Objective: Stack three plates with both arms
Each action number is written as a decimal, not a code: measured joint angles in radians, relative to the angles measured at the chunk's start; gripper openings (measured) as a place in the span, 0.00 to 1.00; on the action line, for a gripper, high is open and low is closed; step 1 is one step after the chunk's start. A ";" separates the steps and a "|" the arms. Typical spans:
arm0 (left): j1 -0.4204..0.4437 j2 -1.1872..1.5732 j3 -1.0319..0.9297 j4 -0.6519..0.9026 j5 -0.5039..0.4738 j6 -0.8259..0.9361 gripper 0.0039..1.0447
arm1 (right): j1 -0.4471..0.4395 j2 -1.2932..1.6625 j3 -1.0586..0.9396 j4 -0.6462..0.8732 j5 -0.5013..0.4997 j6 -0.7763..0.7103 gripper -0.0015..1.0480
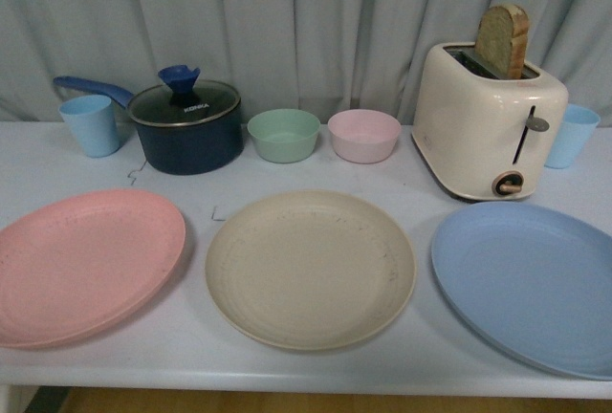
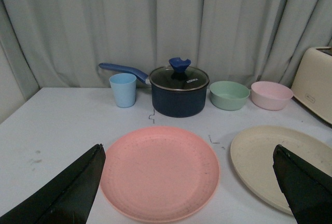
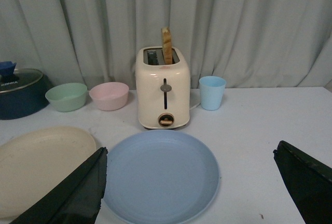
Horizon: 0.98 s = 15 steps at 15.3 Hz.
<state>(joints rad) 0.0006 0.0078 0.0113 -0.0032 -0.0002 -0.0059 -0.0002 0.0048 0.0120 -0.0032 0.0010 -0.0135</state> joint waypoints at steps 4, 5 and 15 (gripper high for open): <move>0.000 0.000 0.000 0.000 0.000 0.000 0.94 | 0.000 0.000 0.000 0.000 0.000 0.000 0.94; 0.000 0.000 0.000 0.000 0.000 0.000 0.94 | 0.000 0.000 0.000 0.000 0.000 0.000 0.94; 0.000 0.000 0.000 0.000 0.000 0.000 0.94 | 0.000 0.000 0.000 0.000 0.000 0.000 0.94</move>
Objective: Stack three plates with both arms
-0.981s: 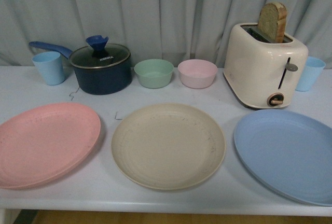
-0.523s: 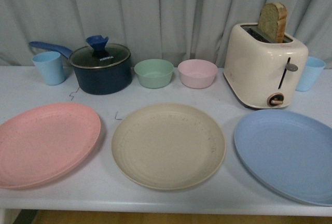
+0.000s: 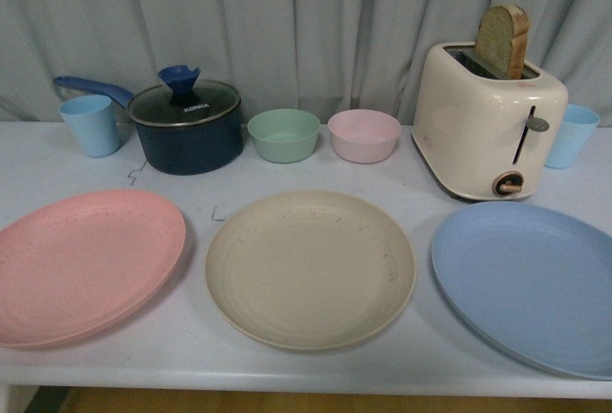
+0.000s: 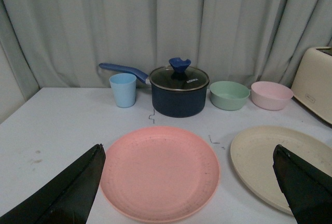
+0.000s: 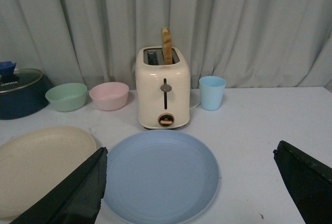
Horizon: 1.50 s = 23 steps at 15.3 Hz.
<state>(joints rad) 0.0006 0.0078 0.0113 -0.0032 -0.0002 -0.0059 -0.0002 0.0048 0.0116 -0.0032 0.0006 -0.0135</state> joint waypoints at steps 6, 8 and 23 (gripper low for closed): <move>0.000 0.000 0.000 0.000 0.000 0.000 0.94 | 0.000 0.000 0.000 0.000 0.000 0.000 0.94; 0.000 0.000 0.000 0.000 0.000 0.000 0.94 | 0.000 0.000 0.000 0.000 0.000 0.000 0.94; 0.000 0.000 0.000 0.000 0.000 0.000 0.94 | 0.000 0.000 0.000 0.000 0.000 0.000 0.94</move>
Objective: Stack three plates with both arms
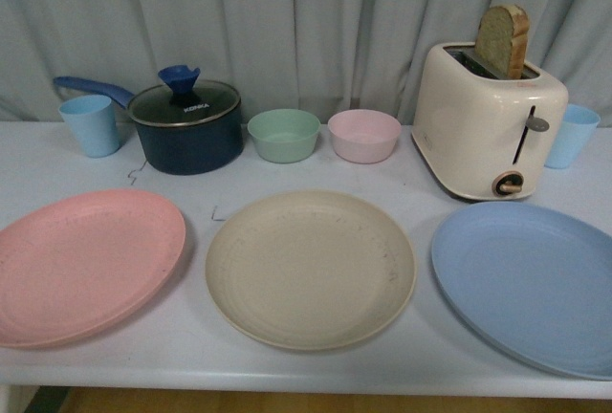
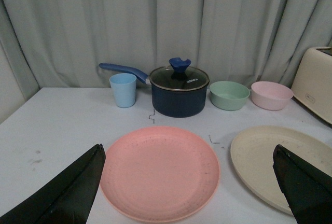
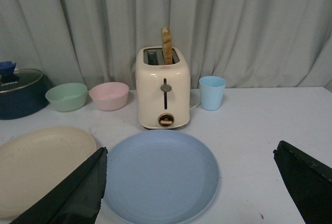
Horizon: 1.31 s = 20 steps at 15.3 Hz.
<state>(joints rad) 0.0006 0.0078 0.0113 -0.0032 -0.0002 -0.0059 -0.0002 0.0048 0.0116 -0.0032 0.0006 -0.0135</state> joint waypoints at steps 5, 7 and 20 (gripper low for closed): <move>0.000 0.000 0.000 0.000 0.000 0.000 0.94 | 0.000 0.000 0.000 0.000 0.000 0.000 0.94; 0.000 0.000 0.000 0.000 0.000 0.000 0.94 | 0.000 0.000 0.000 0.000 0.000 0.000 0.94; 0.000 0.000 0.000 0.000 0.000 0.000 0.94 | 0.000 0.000 0.000 0.000 0.000 0.000 0.94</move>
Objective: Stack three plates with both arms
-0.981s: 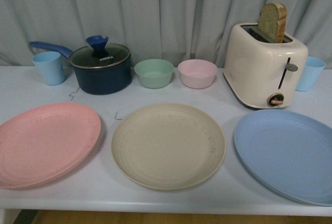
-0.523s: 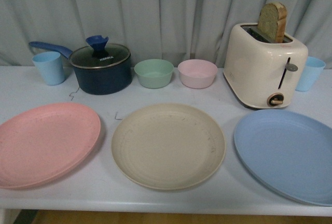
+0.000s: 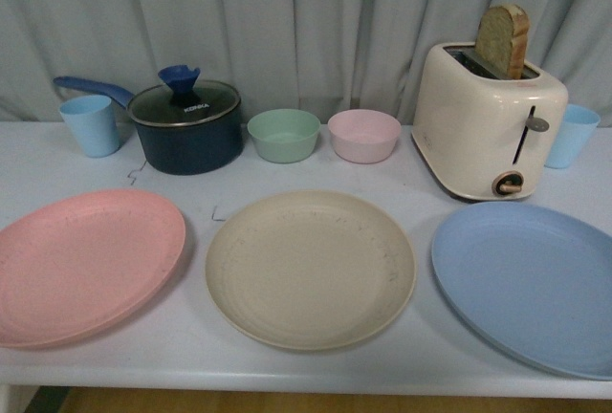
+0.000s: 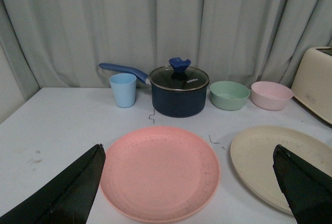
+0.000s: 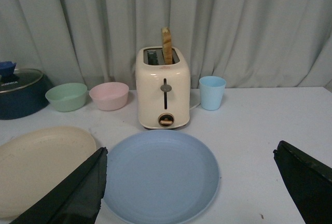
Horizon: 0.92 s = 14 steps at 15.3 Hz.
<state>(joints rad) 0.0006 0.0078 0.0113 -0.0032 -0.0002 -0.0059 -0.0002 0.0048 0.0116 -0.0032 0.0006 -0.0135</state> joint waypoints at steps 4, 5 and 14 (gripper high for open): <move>0.000 0.000 0.000 0.000 0.000 0.000 0.94 | 0.000 0.000 0.000 0.000 0.000 0.000 0.94; 0.000 0.000 0.000 0.000 0.000 0.000 0.94 | 0.000 0.000 0.000 0.000 0.000 0.000 0.94; -0.066 0.175 0.124 -0.284 -0.235 -0.118 0.94 | 0.000 0.000 0.000 0.000 0.003 0.002 0.94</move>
<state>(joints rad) -0.0658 0.1825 0.1352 -0.2871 -0.2348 -0.1242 -0.0002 0.0048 0.0116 -0.0036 0.0032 -0.0113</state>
